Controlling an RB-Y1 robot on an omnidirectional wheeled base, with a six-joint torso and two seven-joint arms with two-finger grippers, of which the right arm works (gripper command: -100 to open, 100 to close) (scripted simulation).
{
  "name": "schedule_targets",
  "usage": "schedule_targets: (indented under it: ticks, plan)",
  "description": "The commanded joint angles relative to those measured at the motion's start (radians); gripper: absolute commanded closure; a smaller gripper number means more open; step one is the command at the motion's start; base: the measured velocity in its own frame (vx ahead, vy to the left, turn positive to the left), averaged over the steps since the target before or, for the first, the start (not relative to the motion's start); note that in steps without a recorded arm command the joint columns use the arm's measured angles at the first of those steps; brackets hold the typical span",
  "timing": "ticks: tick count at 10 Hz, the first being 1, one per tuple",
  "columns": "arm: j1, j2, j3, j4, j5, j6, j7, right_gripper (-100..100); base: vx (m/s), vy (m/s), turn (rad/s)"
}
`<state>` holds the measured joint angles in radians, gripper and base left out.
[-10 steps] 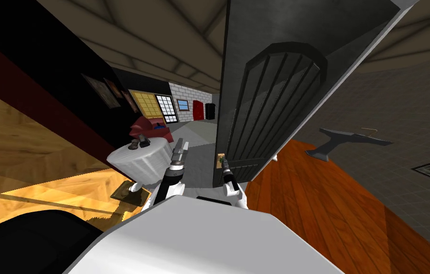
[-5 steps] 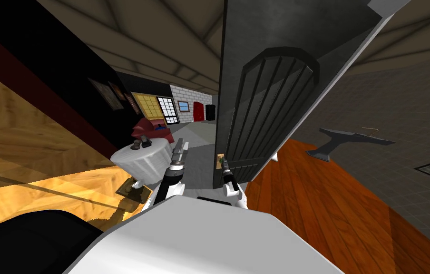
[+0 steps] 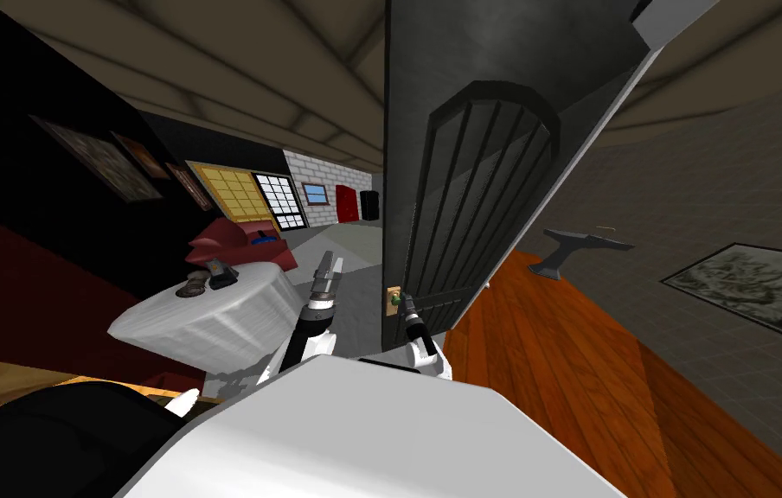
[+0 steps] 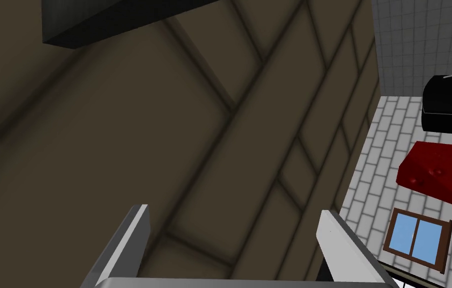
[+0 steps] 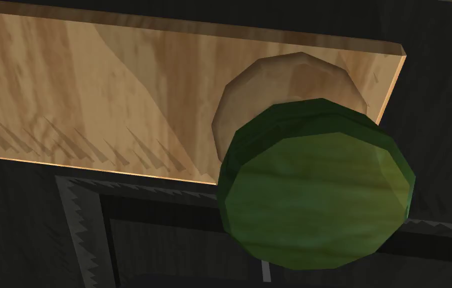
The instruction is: Push the door open
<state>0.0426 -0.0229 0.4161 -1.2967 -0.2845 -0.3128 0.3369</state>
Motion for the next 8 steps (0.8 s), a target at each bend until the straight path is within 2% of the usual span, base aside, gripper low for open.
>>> schedule_targets:
  ticks: [1,3,5,7,8]
  plan:
    - [0.015,-0.018,0.019,-0.013,-0.002,0.002,0.008,-100,0.003,-0.032,-0.069]
    - [0.028,-0.022,0.036,-0.025,-0.004,0.004,0.015,-100,-0.173,-0.101,0.009]
    - [0.047,-0.013,0.061,-0.042,-0.006,0.007,0.025,-100,-0.221,-0.076,-0.024]
    - [0.066,0.013,0.085,-0.059,-0.009,0.009,0.035,-100,-0.207,-0.078,-0.017]
    - [0.077,0.039,0.100,-0.069,-0.010,0.011,0.041,-100,-0.211,-0.097,-0.030]
